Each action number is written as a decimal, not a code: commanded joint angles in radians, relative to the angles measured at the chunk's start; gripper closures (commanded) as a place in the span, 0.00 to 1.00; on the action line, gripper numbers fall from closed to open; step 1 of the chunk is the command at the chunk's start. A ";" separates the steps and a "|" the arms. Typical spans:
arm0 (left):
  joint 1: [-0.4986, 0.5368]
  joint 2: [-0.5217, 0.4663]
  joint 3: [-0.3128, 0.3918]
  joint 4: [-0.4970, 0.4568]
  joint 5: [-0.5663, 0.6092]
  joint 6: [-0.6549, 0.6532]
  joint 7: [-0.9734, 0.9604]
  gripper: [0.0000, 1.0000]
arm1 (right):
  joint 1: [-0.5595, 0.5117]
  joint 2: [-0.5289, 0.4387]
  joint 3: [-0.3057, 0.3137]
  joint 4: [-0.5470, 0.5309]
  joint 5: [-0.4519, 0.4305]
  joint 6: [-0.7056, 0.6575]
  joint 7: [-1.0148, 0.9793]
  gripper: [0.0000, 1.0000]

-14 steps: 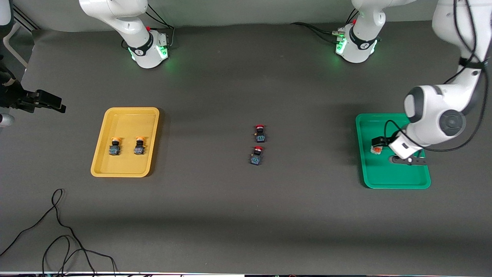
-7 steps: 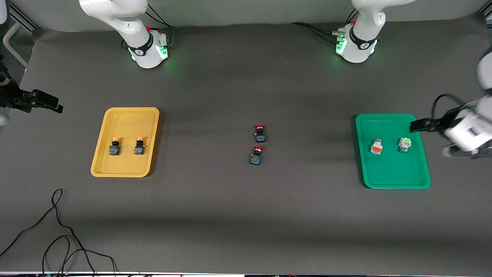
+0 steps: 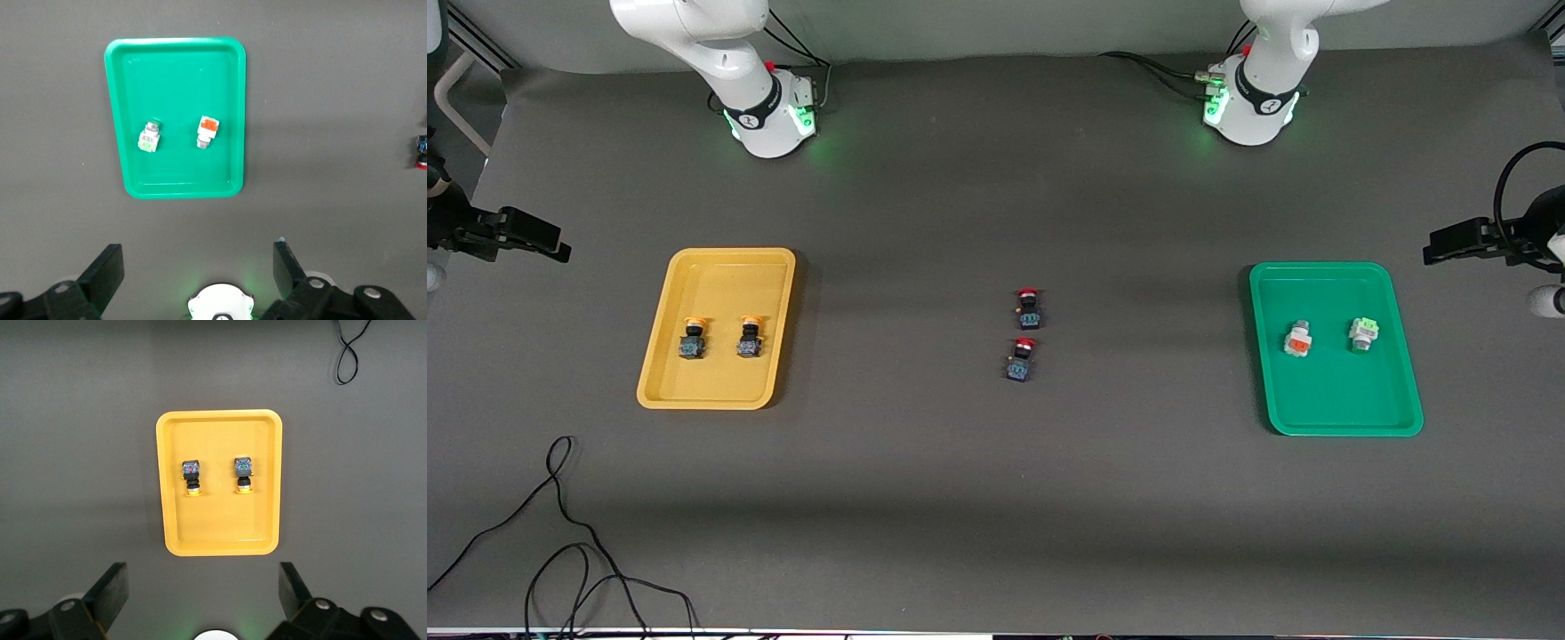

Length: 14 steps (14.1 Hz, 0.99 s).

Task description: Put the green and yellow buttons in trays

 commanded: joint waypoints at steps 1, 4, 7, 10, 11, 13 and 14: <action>-0.044 0.010 -0.001 0.021 0.008 -0.025 -0.038 0.00 | 0.008 -0.003 -0.001 0.006 -0.001 0.009 0.011 0.00; -0.044 0.002 -0.001 0.019 0.008 -0.022 -0.037 0.01 | 0.013 -0.005 -0.001 0.005 -0.007 0.015 -0.004 0.00; -0.047 -0.080 0.004 -0.068 0.014 0.025 -0.028 0.01 | 0.013 -0.008 -0.001 0.003 -0.007 0.017 -0.004 0.00; -0.059 -0.172 0.008 -0.194 0.015 0.099 -0.041 0.01 | 0.013 -0.008 -0.001 0.003 -0.007 0.015 -0.004 0.00; -0.076 -0.174 0.010 -0.193 0.017 0.094 -0.054 0.01 | 0.013 -0.008 -0.001 0.005 -0.007 0.017 -0.004 0.00; -0.076 -0.166 0.008 -0.190 0.021 0.093 -0.078 0.01 | 0.013 -0.008 -0.001 0.003 -0.007 0.017 -0.004 0.00; -0.073 -0.156 0.007 -0.190 0.020 0.094 -0.081 0.01 | 0.013 -0.008 -0.001 0.003 -0.007 0.017 -0.004 0.00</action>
